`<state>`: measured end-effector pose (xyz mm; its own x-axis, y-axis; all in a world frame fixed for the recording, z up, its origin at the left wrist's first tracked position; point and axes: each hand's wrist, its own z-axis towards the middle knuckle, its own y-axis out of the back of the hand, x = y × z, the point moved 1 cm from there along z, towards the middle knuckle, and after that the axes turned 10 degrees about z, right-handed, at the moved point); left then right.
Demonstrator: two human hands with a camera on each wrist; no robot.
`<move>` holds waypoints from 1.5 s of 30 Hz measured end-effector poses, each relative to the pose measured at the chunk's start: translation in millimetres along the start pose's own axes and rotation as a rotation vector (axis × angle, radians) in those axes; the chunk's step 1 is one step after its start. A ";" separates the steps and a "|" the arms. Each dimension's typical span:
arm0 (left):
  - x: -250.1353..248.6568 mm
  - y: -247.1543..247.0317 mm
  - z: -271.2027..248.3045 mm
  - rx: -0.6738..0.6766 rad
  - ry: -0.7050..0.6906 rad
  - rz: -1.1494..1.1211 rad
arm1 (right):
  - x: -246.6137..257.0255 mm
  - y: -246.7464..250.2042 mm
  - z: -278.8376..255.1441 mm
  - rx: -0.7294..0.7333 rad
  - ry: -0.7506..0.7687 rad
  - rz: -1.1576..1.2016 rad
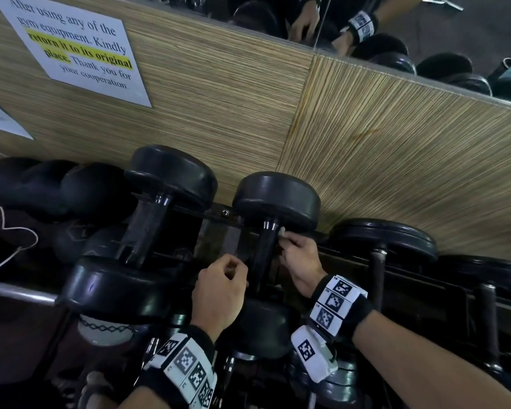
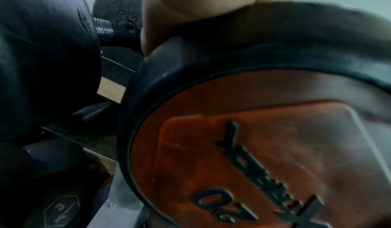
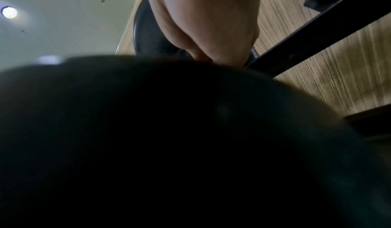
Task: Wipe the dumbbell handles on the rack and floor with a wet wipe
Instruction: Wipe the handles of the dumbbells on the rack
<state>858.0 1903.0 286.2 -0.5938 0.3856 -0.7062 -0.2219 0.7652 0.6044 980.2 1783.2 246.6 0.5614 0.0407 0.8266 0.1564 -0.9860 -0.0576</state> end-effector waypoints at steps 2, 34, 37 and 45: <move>0.8 -0.8 1.6 0.003 0.006 0.001 | 2.8 3.0 -2.0 -0.024 0.030 0.038; -5.6 21.0 83.1 0.138 -0.168 -0.042 | -25.1 -4.0 -90.3 -0.182 0.365 -0.064; -10.3 8.1 102.7 0.225 -0.122 0.097 | -23.8 -6.7 -92.2 -0.195 0.389 -0.104; -18.5 -17.9 127.6 0.563 -0.151 0.086 | -20.6 -5.7 -93.0 -0.200 0.357 -0.143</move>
<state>971.7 1948.0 241.4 -0.4660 0.4957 -0.7329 0.2912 0.8681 0.4020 892.1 1772.9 282.0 0.2238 0.1559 0.9621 0.0319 -0.9878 0.1526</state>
